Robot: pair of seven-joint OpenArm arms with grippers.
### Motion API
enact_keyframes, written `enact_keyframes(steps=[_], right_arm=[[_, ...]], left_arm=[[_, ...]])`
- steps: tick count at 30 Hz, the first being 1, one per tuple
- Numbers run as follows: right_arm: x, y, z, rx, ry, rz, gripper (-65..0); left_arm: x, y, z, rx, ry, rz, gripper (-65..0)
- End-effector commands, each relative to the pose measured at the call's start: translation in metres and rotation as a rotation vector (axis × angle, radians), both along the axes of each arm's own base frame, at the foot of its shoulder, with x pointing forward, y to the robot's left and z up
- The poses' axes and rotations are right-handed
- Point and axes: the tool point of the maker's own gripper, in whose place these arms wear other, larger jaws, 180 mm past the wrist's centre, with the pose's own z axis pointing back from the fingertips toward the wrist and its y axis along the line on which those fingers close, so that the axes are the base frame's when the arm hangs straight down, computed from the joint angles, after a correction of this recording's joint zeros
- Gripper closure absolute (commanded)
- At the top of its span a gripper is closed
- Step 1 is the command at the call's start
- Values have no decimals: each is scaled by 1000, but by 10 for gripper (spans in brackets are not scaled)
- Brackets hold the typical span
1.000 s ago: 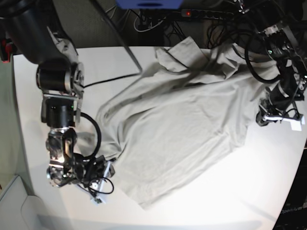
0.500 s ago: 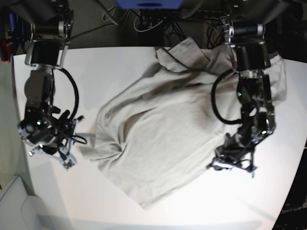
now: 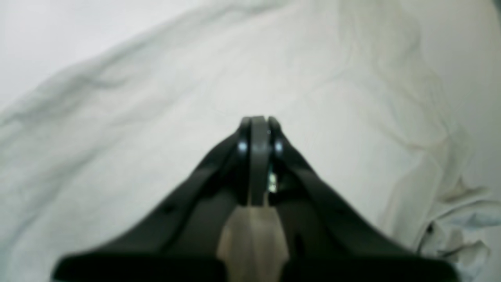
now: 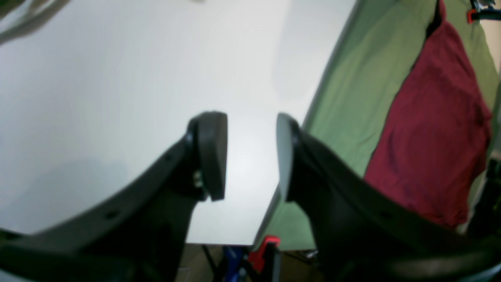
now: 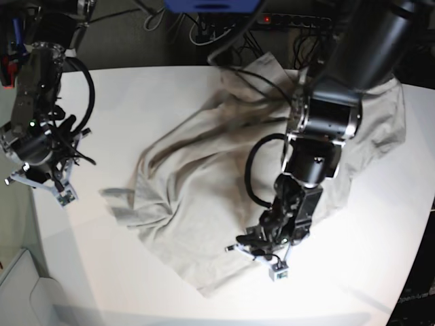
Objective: Layout the t-shirt on the table in an organized manner, then fold the t-shirt properly
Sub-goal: 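Grasp the shirt hem with the left gripper and drag it outward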
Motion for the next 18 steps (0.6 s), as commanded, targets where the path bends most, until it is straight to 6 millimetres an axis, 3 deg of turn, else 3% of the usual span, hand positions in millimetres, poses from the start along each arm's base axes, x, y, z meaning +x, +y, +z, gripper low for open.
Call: enact_keyframes(steps=[1,7,11,18], right_arm=[[3,-6,10,-17,-29,-10,-204],[0,-8,10,-18,-26,-16,-203],[0,-8,9,-17,-26,-16,-203],[2,-1,9,2,-32,-12,-203]], left_arm=[[21,-6,30,1,-75,-5,-3],[20,7,18,43,-27,5,-3],[17,39,9,68,-4,44,-3],[-1,78,-18,106,48,87,-4]])
